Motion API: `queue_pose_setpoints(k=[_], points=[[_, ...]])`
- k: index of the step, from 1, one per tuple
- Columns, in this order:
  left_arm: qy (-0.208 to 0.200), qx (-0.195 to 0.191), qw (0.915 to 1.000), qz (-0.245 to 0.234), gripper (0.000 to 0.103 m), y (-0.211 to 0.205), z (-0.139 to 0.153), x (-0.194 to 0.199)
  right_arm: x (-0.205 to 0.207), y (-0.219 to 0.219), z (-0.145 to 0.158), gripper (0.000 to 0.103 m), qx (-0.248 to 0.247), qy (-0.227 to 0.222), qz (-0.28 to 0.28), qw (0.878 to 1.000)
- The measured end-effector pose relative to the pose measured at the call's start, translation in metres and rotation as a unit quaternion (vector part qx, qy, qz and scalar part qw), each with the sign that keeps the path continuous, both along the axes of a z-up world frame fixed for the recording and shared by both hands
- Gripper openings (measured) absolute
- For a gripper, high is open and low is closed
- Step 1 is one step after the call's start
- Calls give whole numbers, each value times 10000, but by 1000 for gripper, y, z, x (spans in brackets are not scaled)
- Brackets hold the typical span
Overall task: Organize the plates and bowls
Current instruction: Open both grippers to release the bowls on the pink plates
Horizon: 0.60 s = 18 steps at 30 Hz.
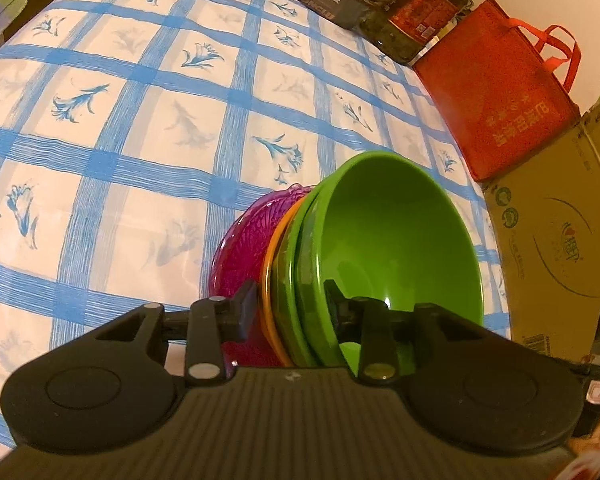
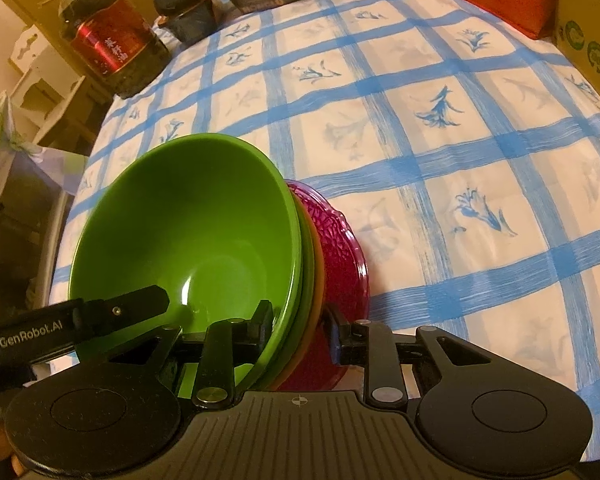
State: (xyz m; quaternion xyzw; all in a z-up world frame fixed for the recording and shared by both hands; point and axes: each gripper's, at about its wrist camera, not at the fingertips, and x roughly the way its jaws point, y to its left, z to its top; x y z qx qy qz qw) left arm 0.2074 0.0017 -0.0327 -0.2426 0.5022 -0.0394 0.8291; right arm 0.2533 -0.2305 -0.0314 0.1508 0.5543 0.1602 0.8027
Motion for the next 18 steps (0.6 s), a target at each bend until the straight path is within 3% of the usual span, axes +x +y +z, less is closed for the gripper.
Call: queue_pose_setpoints(k=[1,5,9,18], points=[[-4,3,10000,13,33,1,0,-1,-1,-1,0,32,44,-28,-18,10000],[-105,-32,9999,62,39,4,2,-5,-7,-7,4,58,57,-251,-163,9995],[-251,-24,9996,128,43,6,13,-13,-17,-13,15,60,155,-466,-200,9986],[-777,26,9965,322,72,14,41,-63,-59,-31,35,66,516,-803,-444,9944]])
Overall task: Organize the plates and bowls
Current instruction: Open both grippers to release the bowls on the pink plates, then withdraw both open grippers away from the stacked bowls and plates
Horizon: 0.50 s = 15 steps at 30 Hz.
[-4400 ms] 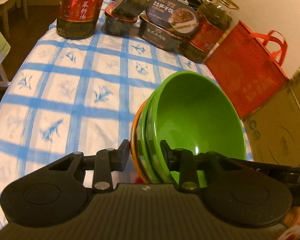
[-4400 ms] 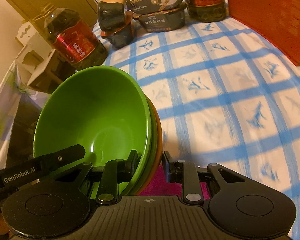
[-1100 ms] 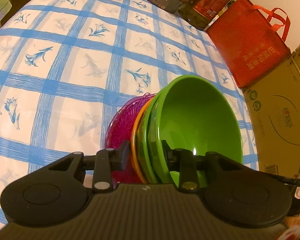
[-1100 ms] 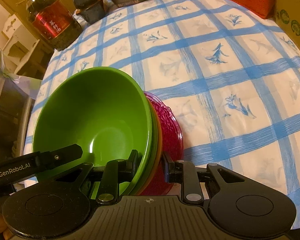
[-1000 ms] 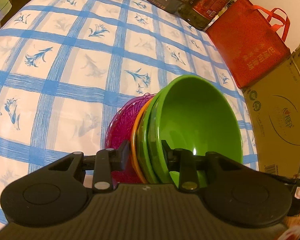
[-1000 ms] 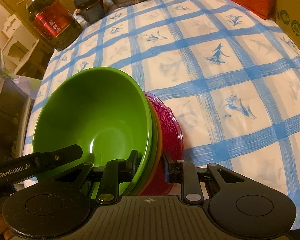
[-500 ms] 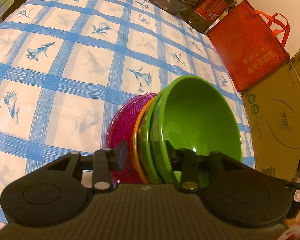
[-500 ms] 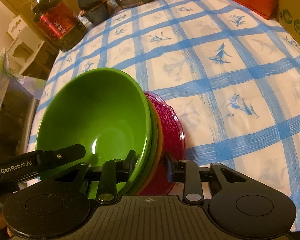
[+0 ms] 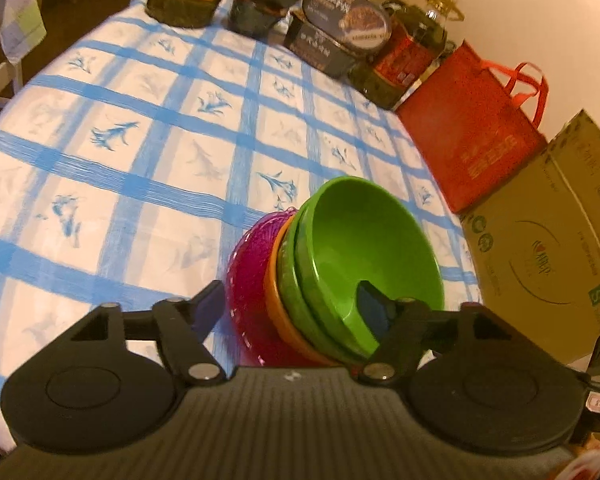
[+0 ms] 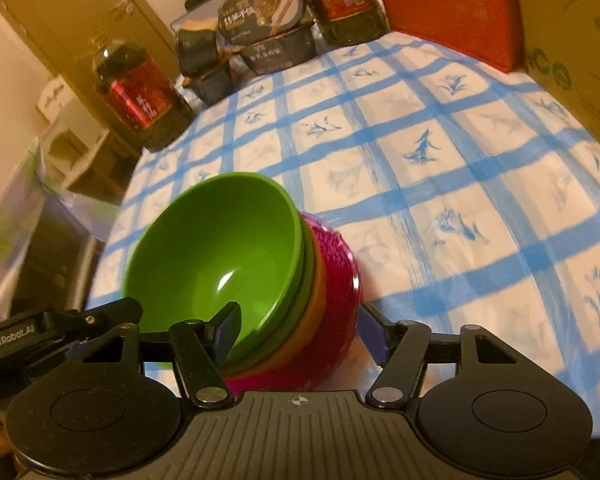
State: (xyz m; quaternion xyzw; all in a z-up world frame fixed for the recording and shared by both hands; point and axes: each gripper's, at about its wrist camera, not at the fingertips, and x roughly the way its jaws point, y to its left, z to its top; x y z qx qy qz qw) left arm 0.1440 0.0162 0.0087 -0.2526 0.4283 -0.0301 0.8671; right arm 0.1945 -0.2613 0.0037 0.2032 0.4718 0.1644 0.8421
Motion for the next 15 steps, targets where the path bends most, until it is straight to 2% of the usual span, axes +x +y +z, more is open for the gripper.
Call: queue_pose_setpoints(k=[4,10,15], points=[[-135,202,9997,43,81,1,4,-25,-19,-8,5,72,92,-72,-91,9999],[-255,232,9994,71,88,1,1,-58,-43,-17,9,77,225,-239,-133,9994],[-311,657,9974,26,91,-9,-10,-82,-66,-20,1,78,117,-316,-157,9993]])
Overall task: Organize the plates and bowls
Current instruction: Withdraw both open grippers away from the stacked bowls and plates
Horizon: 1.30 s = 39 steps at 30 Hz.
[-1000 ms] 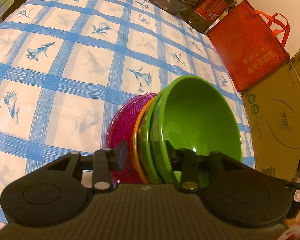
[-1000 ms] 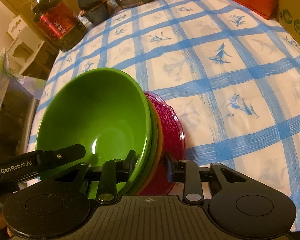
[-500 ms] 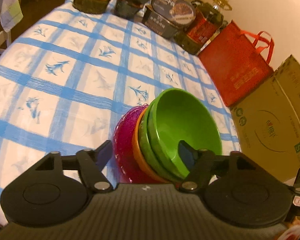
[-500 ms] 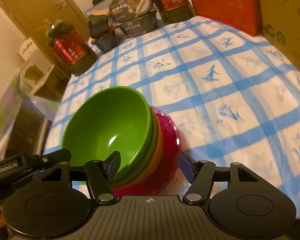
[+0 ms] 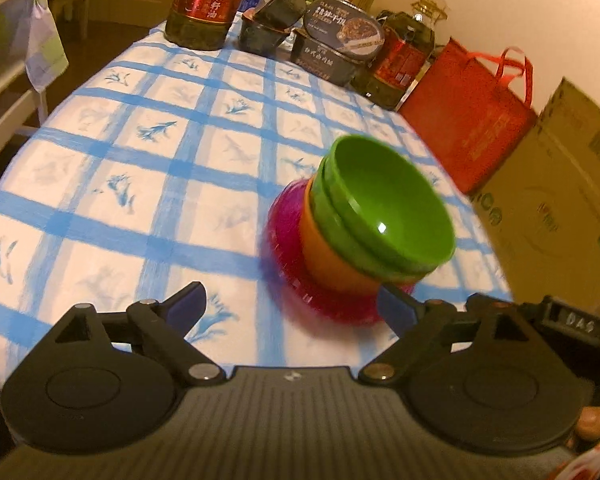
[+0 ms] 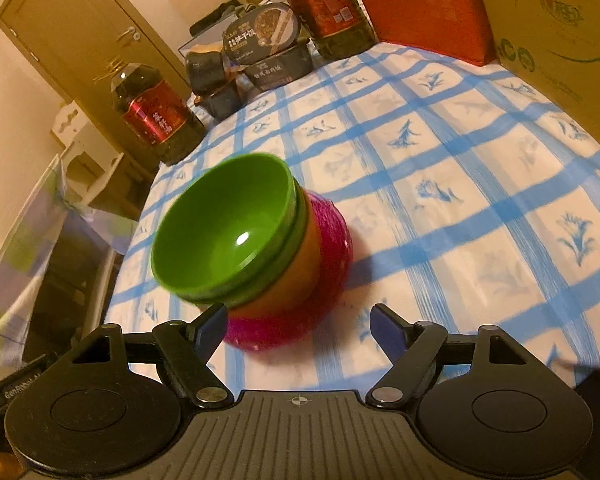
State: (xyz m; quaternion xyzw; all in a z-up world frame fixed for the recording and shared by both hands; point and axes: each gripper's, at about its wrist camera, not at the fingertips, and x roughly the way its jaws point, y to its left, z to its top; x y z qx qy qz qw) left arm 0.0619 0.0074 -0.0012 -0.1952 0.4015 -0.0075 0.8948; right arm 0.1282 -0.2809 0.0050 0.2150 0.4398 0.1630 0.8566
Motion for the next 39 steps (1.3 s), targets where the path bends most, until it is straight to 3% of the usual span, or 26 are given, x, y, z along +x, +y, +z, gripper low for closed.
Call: queue_pose_setpoints(k=[7,13,18,22,31,39], points=[[-92,523,9986,-61,94,-12,-10,-27,-31,13,-8,78,-654,-349,353,9966],[-55,354,9994,34,94,-7,-21,-43,-53,25,-18,78,-1211,-396,590,9901],[45,560,9984,-51,93,-9,-23,-51,-62,25,-26,78,-1250,-296,530,9903],[172,490,9986,-41,93,-9,-27,-56,-69,26,-26,78,-1285,-207,509,9902],[112,694,9971,-289,93,-21,-22,-72,-87,27,-9,78,-1365,-532,299,9888],[71,692,9972,-259,93,-19,-17,-79,-106,40,-9,78,-1519,-571,521,9854]])
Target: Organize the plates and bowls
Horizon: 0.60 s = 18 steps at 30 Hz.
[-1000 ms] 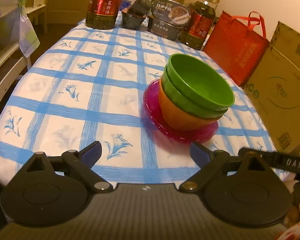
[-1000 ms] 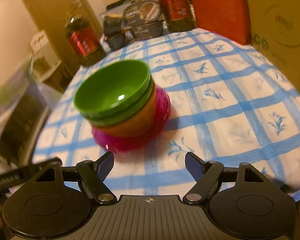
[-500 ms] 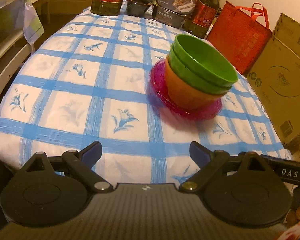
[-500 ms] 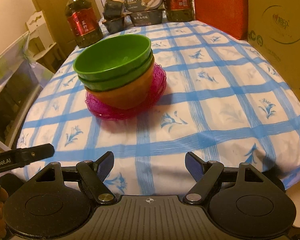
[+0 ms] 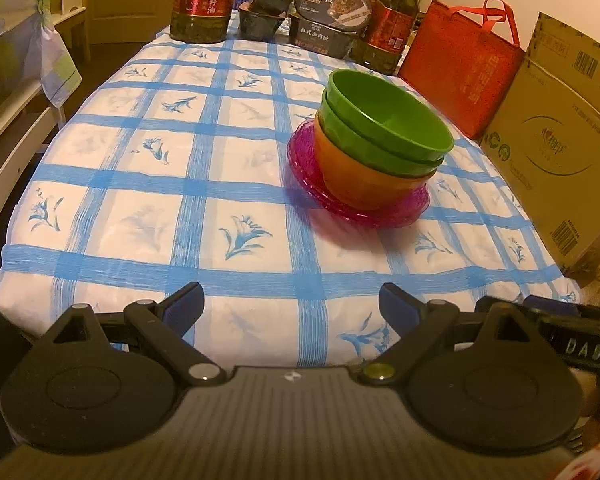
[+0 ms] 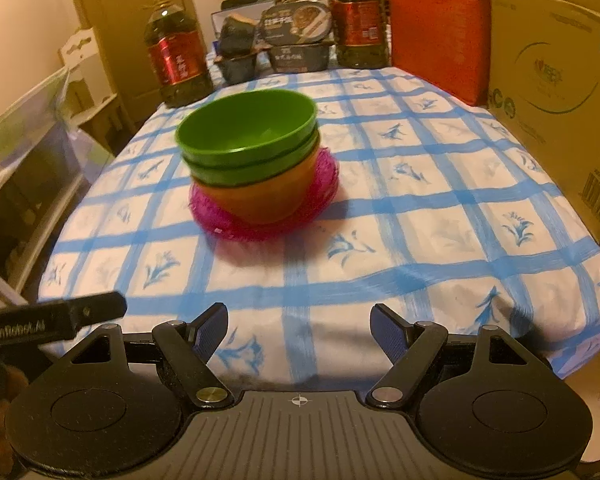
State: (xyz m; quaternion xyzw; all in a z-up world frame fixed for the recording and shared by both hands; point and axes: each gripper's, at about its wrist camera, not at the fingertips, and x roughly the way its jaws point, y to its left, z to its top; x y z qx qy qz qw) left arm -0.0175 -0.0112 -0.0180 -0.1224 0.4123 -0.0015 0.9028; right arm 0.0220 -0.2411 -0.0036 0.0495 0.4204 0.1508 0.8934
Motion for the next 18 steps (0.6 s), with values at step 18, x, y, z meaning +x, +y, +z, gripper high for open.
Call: queue_pose_setpoints(k=[18], points=[[128,184,9996,-193,93,-8,-3,-3,-2,3,-2,78,-71,-5,58,10000]])
